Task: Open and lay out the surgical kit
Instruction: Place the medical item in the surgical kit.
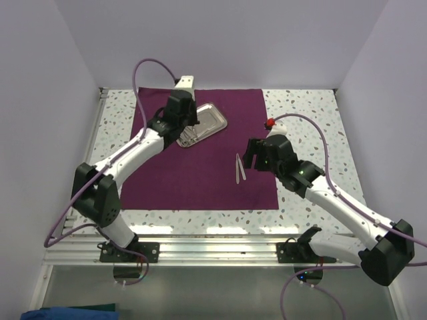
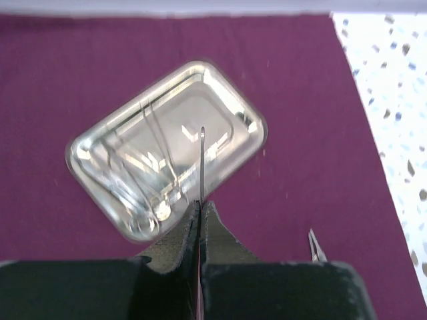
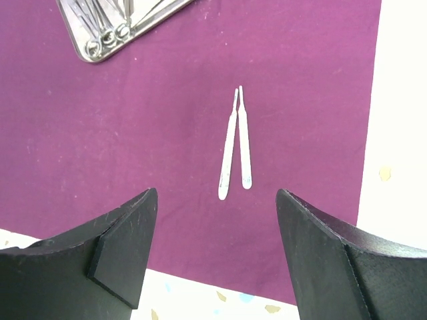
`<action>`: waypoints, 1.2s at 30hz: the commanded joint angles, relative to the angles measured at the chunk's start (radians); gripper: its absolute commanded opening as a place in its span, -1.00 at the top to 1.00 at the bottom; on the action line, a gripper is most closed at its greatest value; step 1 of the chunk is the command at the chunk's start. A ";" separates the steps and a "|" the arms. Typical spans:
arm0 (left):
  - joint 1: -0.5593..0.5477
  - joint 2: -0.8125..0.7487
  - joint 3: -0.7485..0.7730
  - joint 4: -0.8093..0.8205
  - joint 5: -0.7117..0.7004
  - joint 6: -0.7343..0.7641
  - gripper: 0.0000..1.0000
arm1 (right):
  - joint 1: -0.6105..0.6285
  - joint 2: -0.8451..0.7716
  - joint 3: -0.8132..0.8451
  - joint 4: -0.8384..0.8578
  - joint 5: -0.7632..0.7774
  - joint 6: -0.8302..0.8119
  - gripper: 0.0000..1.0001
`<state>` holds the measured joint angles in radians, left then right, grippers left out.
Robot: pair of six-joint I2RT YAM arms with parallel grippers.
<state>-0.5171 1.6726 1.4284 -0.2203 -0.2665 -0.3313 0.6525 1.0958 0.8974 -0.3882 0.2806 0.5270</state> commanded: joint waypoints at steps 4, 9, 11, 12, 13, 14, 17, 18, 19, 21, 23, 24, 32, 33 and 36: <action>-0.067 -0.053 -0.340 0.162 -0.031 -0.276 1.00 | -0.001 0.023 0.018 0.012 0.000 -0.005 -0.50; -0.144 -0.002 -0.414 0.259 -0.028 -0.293 1.00 | 0.001 -0.023 0.020 -0.040 0.042 -0.013 -0.52; -0.167 0.042 -0.408 0.260 -0.028 -0.299 1.00 | 0.001 -0.040 0.017 -0.054 0.064 -0.016 -0.53; -0.173 0.056 -0.405 0.262 -0.027 -0.298 1.00 | -0.001 -0.056 0.015 -0.064 0.075 -0.021 -0.54; -0.184 0.085 -0.395 0.257 -0.025 -0.304 1.00 | -0.001 -0.059 0.012 -0.066 0.080 -0.021 -0.55; -0.187 0.099 -0.388 0.254 -0.023 -0.307 1.00 | 0.001 -0.062 0.012 -0.072 0.092 -0.024 -0.56; -0.202 0.136 -0.370 0.251 -0.026 -0.314 0.96 | -0.001 -0.065 0.012 -0.075 0.107 -0.033 -0.57; -0.205 0.144 -0.362 0.246 -0.033 -0.318 0.92 | 0.001 -0.062 0.012 -0.075 0.114 -0.036 -0.59; -0.208 0.157 -0.352 0.240 -0.034 -0.322 0.87 | -0.001 -0.057 0.014 -0.074 0.114 -0.038 -0.59; -0.212 0.170 -0.339 0.231 -0.037 -0.327 0.67 | 0.001 -0.051 0.018 -0.074 0.114 -0.041 -0.59; -0.213 0.179 -0.319 0.222 -0.040 -0.331 0.31 | 0.001 -0.050 0.021 -0.074 0.114 -0.042 -0.60; -0.213 0.179 -0.312 0.182 -0.042 -0.333 -0.01 | -0.001 -0.051 0.021 -0.074 0.114 -0.042 -0.62; -0.204 0.171 -0.114 0.124 -0.174 -0.036 -0.53 | 0.001 -0.106 0.000 -0.077 0.123 -0.045 -0.66; -0.189 0.193 -0.071 0.113 -0.151 0.018 -0.53 | -0.001 -0.112 -0.003 -0.077 0.124 -0.045 -0.66; -0.129 0.315 0.158 0.052 -0.082 0.187 -0.37 | -0.001 -0.131 -0.012 -0.080 0.126 -0.047 -0.68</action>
<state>-0.7082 1.9083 1.4044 -0.1387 -0.3717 -0.3672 0.6525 1.0012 0.8913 -0.4679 0.3771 0.4946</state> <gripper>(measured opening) 0.715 0.837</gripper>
